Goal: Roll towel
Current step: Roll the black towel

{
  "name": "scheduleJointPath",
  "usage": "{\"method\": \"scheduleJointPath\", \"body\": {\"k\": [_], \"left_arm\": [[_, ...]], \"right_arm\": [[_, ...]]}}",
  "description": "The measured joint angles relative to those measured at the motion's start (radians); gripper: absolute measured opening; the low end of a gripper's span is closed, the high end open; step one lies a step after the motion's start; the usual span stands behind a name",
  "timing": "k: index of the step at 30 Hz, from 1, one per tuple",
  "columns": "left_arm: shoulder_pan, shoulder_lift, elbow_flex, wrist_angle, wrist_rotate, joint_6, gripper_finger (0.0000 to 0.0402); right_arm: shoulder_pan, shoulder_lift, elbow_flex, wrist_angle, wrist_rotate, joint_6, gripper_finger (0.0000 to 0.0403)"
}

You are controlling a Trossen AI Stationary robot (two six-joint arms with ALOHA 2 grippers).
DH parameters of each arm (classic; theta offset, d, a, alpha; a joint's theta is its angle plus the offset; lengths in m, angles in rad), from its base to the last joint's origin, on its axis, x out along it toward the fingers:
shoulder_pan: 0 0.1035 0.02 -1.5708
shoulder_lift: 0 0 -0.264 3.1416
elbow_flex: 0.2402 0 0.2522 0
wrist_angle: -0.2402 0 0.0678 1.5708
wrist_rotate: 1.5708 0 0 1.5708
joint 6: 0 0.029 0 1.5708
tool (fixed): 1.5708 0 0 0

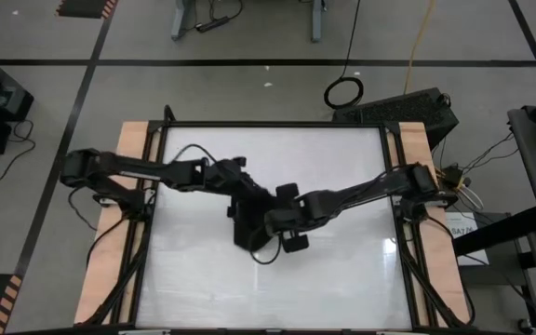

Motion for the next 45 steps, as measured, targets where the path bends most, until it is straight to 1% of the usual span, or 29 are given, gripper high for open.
{"method": "scheduleJointPath", "body": {"k": [2, 5, 8, 9, 11, 13, 16, 20, 22, 24, 27, 29, 31, 34, 37, 42, 45], "left_arm": [[-0.014, -0.066, 0.040, -0.039, -0.046, 0.020, 0.0002], [-0.041, -0.174, 0.096, -0.098, -0.126, 0.046, 0.0002], [-0.071, -0.284, 0.127, -0.101, -0.226, 0.070, 0.0001], [-0.078, -0.317, 0.134, -0.102, -0.247, 0.077, 0.0001], [-0.088, -0.372, 0.147, -0.105, -0.251, 0.080, 0.0001], [-0.096, -0.409, 0.148, -0.126, -0.249, 0.079, 0.0001], [-0.112, -0.441, 0.150, -0.134, -0.250, 0.071, 0.0001], [-0.125, -0.434, 0.150, -0.136, -0.246, 0.062, 0.0001], [-0.125, -0.424, 0.150, -0.105, -0.246, 0.062, 0.0000], [-0.125, -0.415, 0.150, -0.087, -0.239, 0.064, 0.0000], [-0.125, -0.402, 0.150, -0.036, -0.216, 0.085, 0.0000], [-0.125, -0.397, 0.150, 0.001, -0.191, 0.087, 0.0000], [-0.125, -0.394, 0.150, 0.029, -0.181, 0.087, 0.0000], [-0.123, -0.385, 0.150, 0.064, -0.181, 0.080, 0.0000], [-0.123, -0.369, 0.150, 0.112, -0.201, 0.056, 0.0000], [-0.123, -0.326, 0.150, 0.195, -0.276, 0.027, 0.0000], [-0.115, -0.293, 0.158, 0.219, -0.301, 0.024, 0.0000]], "right_arm": [[0.000, -0.049, 0.000, -0.017, 0.026, 0.013, 0.0001], [0.000, -0.129, 0.000, -0.052, 0.095, 0.031, 0.0001], [-0.006, -0.217, 0.000, -0.114, 0.142, 0.069, 0.0001], [-0.011, -0.248, 0.000, -0.130, 0.142, 0.081, 0.0002], [-0.020, -0.303, 0.003, -0.141, 0.150, 0.111, 0.0013], [-0.024, -0.355, 0.005, -0.158, 0.150, 0.132, 0.0034], [-0.015, -0.418, 0.001, -0.178, 0.142, 0.146, 0.0081], [-0.006, -0.457, 0.002, -0.174, 0.141, 0.150, 0.0158], [-0.005, -0.458, 0.002, -0.170, 0.140, 0.150, 0.0190], [0.003, -0.445, -0.006, -0.160, 0.137, 0.148, 0.0213], [0.015, -0.426, -0.057, -0.125, 0.133, 0.111, 0.0226], [0.022, -0.417, -0.104, -0.069, 0.130, 0.082, 0.0223], [0.029, -0.414, -0.159, -0.013, 0.102, 0.046, 0.0215], [0.049, -0.414, -0.258, 0.181, 0.021, -0.026, 0.0199], [0.096, -0.411, -0.350, 0.377, 0.007, -0.146, 0.0182], [0.182, -0.386, -0.502, 0.692, 0.116, -0.439, 0.0162], [0.213, -0.357, -0.572, 0.892, 0.232, -0.578, 0.0162]]}}
